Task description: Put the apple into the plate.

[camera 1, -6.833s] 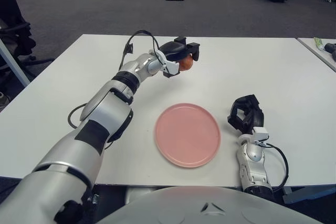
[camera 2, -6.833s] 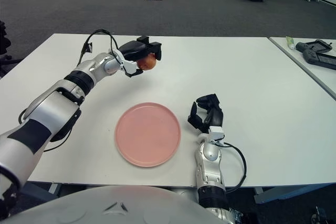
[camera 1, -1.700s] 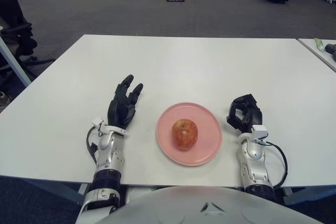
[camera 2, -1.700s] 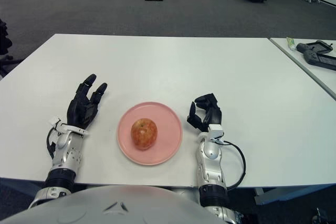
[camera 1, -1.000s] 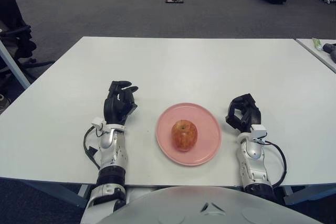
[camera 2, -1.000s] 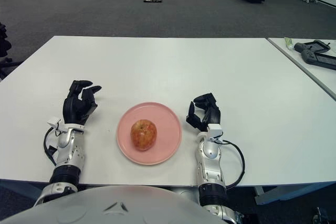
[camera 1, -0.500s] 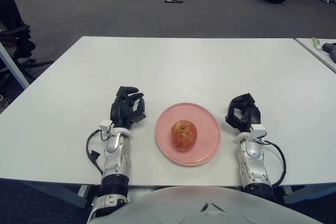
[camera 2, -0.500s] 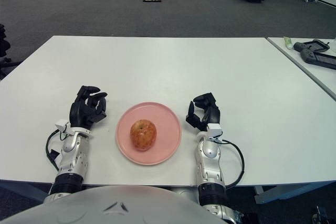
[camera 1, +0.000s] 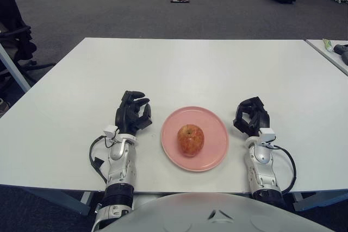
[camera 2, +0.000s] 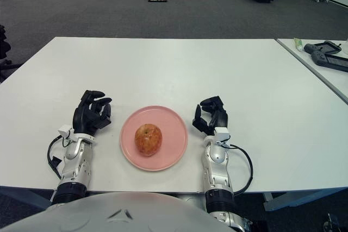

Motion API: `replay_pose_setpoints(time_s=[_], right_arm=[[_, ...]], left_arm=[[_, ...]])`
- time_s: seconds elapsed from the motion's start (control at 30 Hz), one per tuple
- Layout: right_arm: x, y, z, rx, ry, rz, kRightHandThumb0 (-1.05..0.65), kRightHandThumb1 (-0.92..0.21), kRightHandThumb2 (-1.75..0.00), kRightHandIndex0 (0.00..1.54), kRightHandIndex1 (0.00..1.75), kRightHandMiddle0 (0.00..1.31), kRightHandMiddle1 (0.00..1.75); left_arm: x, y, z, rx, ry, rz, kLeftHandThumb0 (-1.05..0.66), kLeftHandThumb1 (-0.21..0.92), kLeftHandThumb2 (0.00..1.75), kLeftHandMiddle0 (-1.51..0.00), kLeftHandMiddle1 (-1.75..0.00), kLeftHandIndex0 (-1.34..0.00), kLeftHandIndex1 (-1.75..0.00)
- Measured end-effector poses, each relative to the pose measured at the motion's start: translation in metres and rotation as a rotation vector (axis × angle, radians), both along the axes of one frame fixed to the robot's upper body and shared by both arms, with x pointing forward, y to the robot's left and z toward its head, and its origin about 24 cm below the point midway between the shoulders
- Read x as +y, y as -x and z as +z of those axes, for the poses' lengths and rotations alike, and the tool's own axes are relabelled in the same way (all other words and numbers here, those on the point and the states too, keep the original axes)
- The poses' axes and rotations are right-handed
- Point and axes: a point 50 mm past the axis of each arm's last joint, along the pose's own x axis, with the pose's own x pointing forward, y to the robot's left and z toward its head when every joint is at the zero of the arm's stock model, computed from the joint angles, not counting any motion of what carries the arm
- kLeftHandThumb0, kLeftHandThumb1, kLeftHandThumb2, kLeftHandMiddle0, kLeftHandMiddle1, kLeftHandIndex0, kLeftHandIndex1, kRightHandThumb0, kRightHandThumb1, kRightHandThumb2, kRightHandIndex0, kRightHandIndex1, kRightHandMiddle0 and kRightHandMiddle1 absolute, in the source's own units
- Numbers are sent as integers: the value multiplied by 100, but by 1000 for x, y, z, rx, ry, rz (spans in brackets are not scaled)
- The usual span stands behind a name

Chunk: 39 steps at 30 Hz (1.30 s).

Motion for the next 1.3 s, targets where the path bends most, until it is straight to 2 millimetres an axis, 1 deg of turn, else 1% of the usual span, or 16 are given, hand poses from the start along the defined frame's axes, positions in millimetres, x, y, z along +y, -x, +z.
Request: replay_pose_setpoints(time_s=[0.23, 0.5, 0.87, 1.07, 1.3], right_arm=[[1, 0, 0, 2, 1, 5, -42, -50, -110, 75, 175, 47, 175], [2, 0, 0, 7, 4, 10, -42, -50, -109, 71, 175, 46, 175], [3, 0, 0, 11, 6, 12, -42, -50, -109, 71, 175, 47, 175], [5, 1, -1, 18, 1, 30, -42, -53, -106, 69, 175, 45, 175], [7, 2, -1, 23, -1, 56, -41, -54, -104, 67, 175, 44, 175]], left_arm=[[-2, 1, 0, 17, -38, 8, -1, 37, 123, -56, -165, -41, -175], [-2, 1, -2, 47, -18, 8, 0, 40, 118, -54, -159, -43, -175], [-2, 2, -3, 62, -17, 21, -1, 40, 115, -56, -152, -45, -175], [-4, 2, -4, 77, -46, 23, -1, 41, 114, -58, -150, -44, -175], [-4, 2, -5, 92, -26, 22, -1, 41, 114, -57, -150, -44, -175]])
